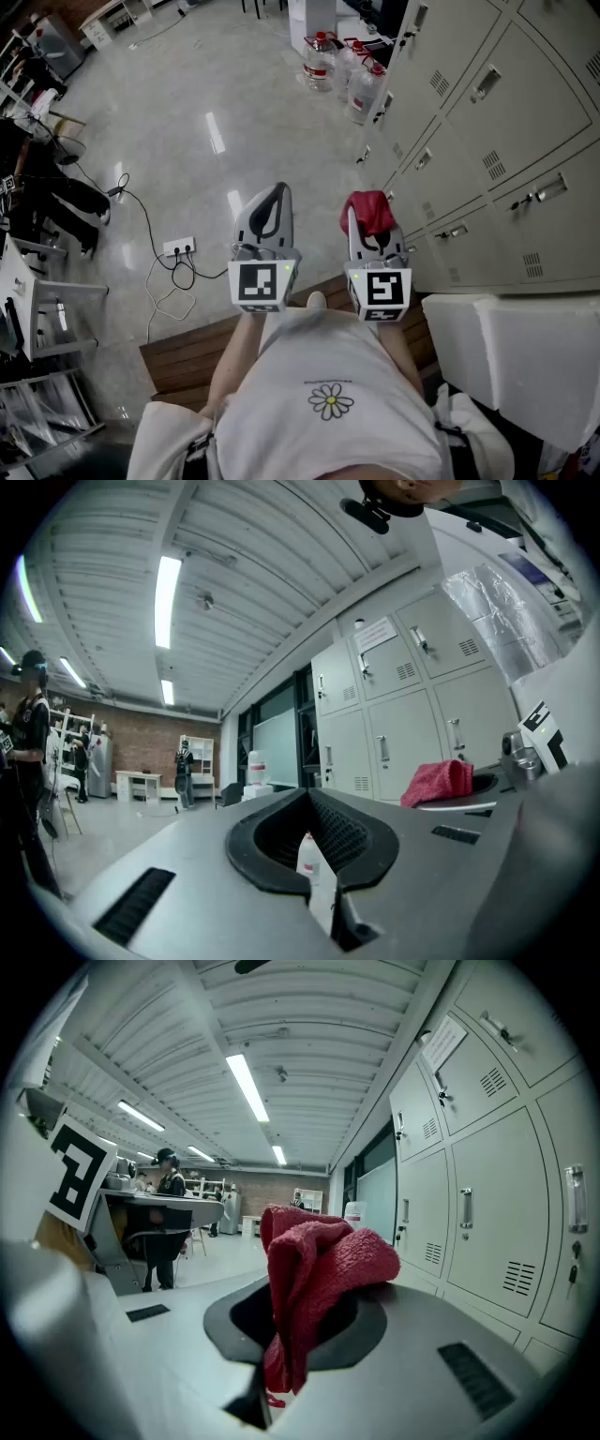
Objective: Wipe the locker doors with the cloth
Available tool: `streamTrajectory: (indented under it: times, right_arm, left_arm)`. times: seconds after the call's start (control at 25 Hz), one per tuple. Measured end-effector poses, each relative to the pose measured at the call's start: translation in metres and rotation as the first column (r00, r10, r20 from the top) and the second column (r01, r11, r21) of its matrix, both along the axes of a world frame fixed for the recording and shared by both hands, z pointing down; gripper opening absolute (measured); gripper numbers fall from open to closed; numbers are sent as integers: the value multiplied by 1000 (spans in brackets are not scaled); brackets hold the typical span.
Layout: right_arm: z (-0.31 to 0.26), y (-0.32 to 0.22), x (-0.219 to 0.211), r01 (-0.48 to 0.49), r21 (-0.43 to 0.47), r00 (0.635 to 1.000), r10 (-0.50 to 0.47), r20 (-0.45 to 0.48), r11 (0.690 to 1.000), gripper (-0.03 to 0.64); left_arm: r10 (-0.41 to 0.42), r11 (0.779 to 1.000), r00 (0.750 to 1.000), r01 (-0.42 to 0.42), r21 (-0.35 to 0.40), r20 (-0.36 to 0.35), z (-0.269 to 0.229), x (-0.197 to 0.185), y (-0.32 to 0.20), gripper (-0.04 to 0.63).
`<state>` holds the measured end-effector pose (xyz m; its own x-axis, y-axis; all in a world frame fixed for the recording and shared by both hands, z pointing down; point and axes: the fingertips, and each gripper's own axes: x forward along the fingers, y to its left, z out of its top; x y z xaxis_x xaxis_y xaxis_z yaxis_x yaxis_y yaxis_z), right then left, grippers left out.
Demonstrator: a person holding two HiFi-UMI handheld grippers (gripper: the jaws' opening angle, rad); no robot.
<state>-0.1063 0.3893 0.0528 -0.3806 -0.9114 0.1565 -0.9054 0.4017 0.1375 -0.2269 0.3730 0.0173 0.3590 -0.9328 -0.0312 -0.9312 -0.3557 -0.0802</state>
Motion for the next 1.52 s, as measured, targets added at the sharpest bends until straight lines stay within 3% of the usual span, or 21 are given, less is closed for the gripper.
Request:
streamTrajectory:
  times: [0.56,1.0,1.24,1.52]
  right_arm:
    - [3,0,30,-36,-5,998,36,42,999,31]
    - [5,1,21,8,-28,996,-6,88,1000,32]
    - [24,-16,11,9,-94,1000,-7,20,996,31]
    - [45,-63,-7,16,-55,1000,-15,23,998,31]
  left_arm:
    - [-3,1000,1000,3,8,5,-5,14,-9,17]
    - [12,1000,1000,-13,15,23,-12,15,-11,17]
    - [14,1000,1000,-14,-3,-27,-8,9,-30,17]
    - [-5,998,1000,7,66,-27,10,-15,-84,17]
